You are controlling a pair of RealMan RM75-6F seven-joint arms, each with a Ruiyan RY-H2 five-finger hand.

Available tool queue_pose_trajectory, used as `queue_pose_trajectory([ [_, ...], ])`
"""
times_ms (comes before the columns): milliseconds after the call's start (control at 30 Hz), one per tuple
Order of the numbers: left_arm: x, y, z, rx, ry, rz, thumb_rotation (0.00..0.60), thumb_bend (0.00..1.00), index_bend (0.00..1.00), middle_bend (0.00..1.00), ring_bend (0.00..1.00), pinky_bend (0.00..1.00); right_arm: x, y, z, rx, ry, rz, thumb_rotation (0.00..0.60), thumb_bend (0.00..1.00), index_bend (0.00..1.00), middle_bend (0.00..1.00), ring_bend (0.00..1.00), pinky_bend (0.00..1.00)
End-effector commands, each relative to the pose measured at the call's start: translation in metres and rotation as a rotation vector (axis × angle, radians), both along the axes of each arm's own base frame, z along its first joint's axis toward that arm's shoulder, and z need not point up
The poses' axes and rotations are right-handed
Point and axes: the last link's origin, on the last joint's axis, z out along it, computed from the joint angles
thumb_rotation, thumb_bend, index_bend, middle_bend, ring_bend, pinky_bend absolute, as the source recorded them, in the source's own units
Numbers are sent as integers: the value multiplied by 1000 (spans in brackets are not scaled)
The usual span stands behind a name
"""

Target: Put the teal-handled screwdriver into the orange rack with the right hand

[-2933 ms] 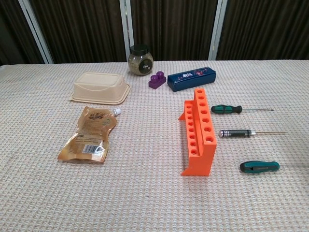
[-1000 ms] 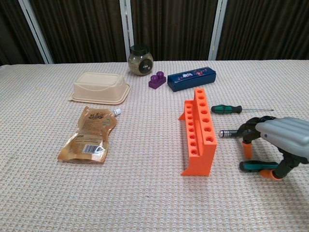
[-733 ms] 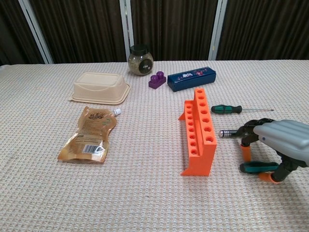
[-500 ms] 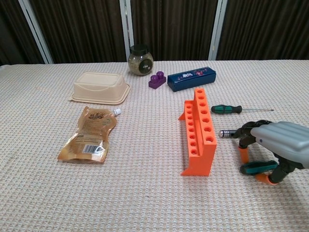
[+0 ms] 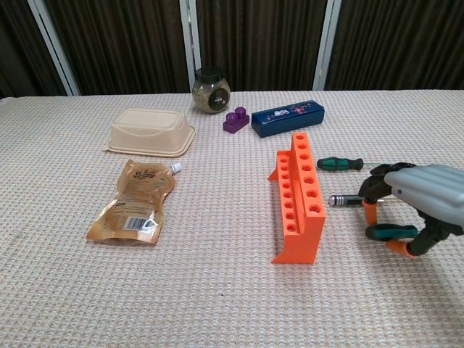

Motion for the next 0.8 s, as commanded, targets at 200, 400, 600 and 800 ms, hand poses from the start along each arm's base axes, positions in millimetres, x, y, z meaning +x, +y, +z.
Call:
queue_pose_trajectory([
  [200,4,-3,-1,-13,2,-17,600,318,227,0,0,0,21,-9,58,3,-368,-67,600,324,660,194,0,33],
  [400,7,-5,-2,-28,3,-26,600,319,228,0,0,0,32,-14,85,106,-610,-136,600,337,664,200,0,33],
  [600,10,-8,-5,-45,8,-33,600,317,228,0,0,0,43,-22,104,200,-774,-171,600,343,665,200,0,33],
  [800,10,-11,-8,-64,11,-29,600,317,229,0,0,0,52,-32,115,246,-899,-192,600,346,665,201,0,33],
])
